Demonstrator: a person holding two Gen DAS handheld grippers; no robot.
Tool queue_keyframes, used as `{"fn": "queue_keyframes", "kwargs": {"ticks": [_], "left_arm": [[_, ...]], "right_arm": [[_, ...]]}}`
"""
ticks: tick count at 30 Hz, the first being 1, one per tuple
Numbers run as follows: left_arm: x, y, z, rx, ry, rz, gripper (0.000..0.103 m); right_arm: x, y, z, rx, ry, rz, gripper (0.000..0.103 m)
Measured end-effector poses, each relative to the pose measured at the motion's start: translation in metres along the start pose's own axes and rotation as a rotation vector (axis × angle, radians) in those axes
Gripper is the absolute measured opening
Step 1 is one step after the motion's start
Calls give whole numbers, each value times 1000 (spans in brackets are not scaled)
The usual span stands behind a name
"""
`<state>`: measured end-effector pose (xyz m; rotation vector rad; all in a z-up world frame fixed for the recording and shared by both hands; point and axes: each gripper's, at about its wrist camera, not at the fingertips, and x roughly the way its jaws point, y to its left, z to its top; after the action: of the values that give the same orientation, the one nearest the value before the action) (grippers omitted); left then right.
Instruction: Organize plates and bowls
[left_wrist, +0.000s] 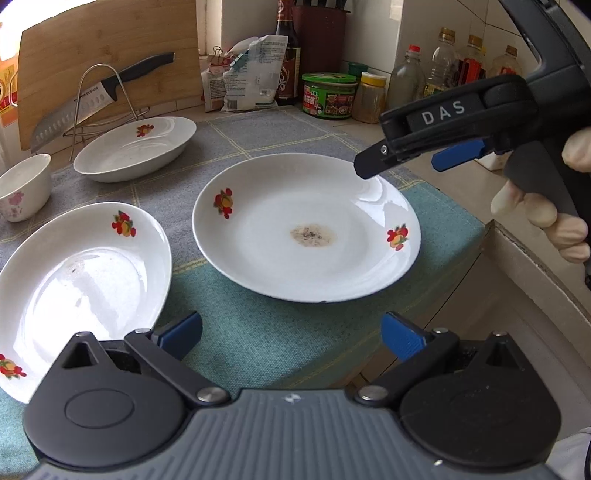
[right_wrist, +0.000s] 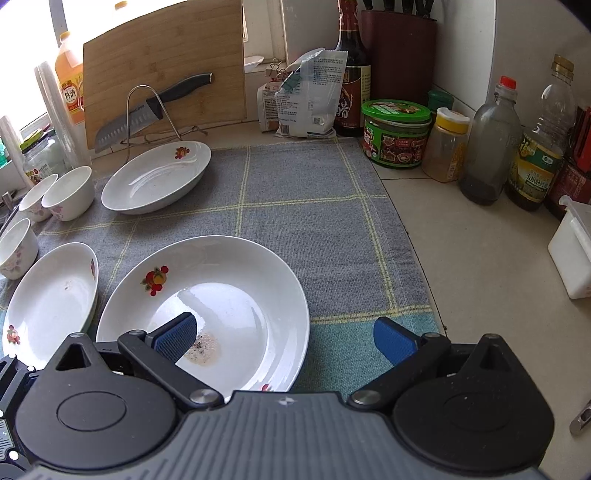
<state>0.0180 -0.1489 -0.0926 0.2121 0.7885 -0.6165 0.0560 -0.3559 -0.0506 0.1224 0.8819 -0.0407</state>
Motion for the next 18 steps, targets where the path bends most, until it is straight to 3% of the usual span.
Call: {"fn": "queue_keyframes", "kwargs": {"ticks": [10,18], "left_arm": [[30,-9,7,18,4,51,102],[33,-7,8,42,-17,39,103]], "right_arm": [[28,-9,12,-97,52,89,103],[48,-5,20,-207,91,184,103]]}}
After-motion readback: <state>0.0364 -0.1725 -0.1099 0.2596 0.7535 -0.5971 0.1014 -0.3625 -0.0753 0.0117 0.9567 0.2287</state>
